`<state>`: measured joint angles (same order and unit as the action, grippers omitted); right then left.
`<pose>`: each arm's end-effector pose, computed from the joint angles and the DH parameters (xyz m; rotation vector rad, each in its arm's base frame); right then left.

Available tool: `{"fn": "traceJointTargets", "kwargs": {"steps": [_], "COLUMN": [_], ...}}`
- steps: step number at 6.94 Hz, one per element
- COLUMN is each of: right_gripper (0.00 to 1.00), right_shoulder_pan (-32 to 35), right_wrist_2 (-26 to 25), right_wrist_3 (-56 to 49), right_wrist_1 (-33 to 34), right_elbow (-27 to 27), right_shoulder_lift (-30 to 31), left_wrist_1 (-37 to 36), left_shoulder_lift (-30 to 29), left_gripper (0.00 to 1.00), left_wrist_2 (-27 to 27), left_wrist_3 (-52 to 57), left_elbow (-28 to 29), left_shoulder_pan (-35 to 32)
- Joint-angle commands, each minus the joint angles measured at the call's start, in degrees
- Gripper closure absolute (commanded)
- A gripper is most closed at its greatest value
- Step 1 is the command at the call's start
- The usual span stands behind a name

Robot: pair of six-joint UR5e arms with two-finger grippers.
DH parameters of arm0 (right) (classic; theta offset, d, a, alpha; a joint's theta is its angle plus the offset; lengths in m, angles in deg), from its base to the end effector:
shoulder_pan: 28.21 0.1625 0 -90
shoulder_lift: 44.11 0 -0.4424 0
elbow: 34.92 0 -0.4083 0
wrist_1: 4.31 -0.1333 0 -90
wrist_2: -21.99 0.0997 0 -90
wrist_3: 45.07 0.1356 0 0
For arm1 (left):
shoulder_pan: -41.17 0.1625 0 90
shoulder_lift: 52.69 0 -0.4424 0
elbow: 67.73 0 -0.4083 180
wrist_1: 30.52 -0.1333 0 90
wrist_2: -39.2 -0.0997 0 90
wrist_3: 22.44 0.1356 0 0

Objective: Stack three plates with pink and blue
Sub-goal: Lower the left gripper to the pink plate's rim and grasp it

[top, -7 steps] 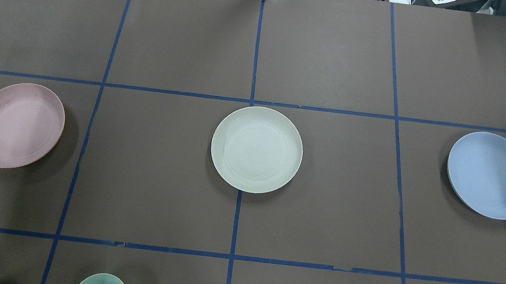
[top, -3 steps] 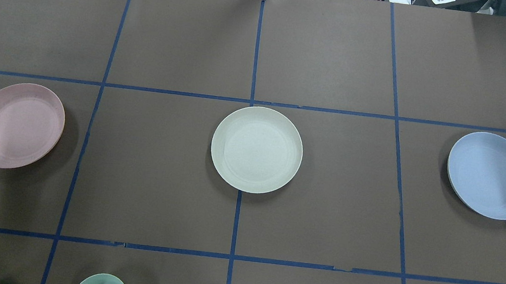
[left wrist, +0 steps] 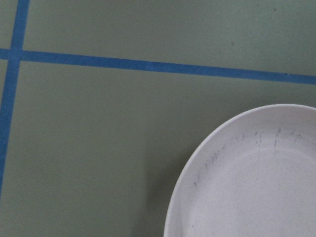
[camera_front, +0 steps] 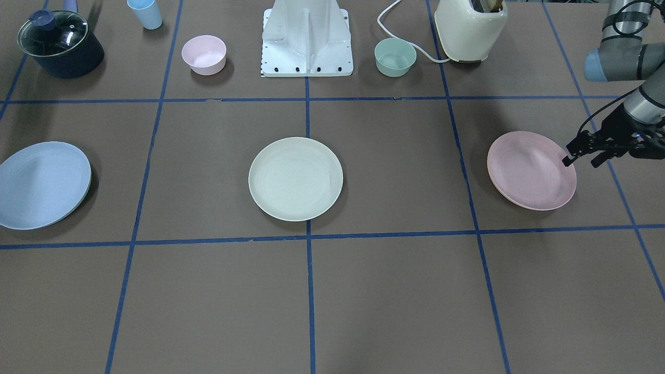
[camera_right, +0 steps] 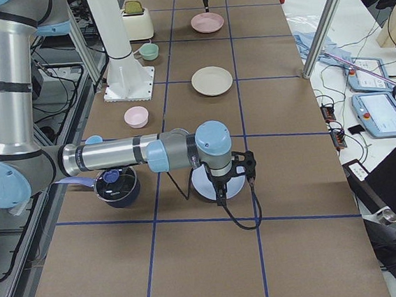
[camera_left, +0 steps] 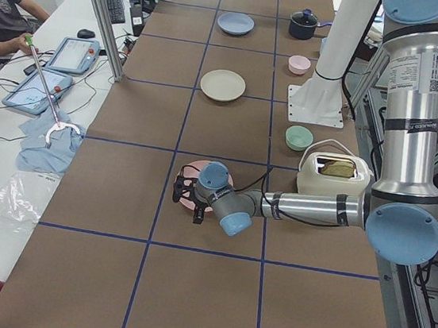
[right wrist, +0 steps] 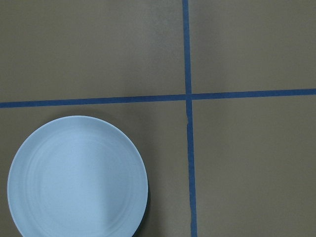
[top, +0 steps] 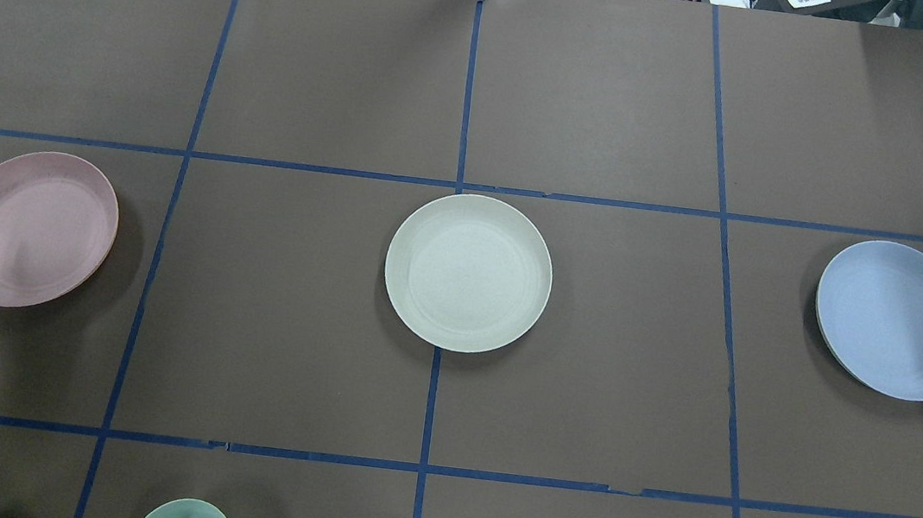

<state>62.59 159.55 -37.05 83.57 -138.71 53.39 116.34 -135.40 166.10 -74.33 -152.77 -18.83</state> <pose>0.0397 -0.4596 0.6323 0.0858 -0.8357 0.0839 0.2001 -0.4503 0.6951 0.1666 0.9511 -0.1013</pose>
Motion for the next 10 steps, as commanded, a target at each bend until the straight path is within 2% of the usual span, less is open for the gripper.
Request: {"fn": "traceJointTargets", "kwargs": {"steps": [1,2,4,5,6,8,9,10], "right_gripper": [0.0,0.0,0.0,0.0,0.0,0.0,0.0,0.0], "right_shoulder_pan": [0.0,-0.2,-0.4,-0.5,-0.6,-0.7,-0.7,-1.2], "right_wrist_2": [0.1,0.1,0.1,0.1,0.1,0.0,-0.1,-0.2], "right_wrist_3": [2.0,4.0,4.1,4.1,4.2,4.4,5.9,6.0], "right_wrist_1": [0.0,0.1,0.3,0.3,0.3,0.3,0.2,-0.3], "right_elbow": [-0.1,-0.5,-0.7,-0.7,-0.7,-0.6,-0.6,-0.6], "right_shoulder_lift": [-0.3,-0.5,-0.6,-0.6,-0.6,-0.6,-0.6,-0.6], "left_wrist_1": [0.0,0.0,0.0,-0.1,-0.1,-0.1,-0.4,-1.3], "left_shoulder_lift": [-0.1,-0.2,-0.4,-0.4,-0.4,0.0,0.8,0.7], "left_gripper": [0.32,0.46,0.63,0.92,1.0,1.0,1.0,1.0], "left_wrist_2": [-1.0,-1.0,-1.0,-1.0,-1.1,-0.9,0.3,4.1], "left_wrist_3": [-0.7,-0.5,-0.2,-0.2,-0.1,-0.1,0.1,0.0], "left_elbow": [0.3,0.8,1.6,1.6,1.6,0.6,-2.6,-4.1], "left_shoulder_pan": [1.7,1.8,1.8,1.8,1.9,1.7,1.4,0.2]}}
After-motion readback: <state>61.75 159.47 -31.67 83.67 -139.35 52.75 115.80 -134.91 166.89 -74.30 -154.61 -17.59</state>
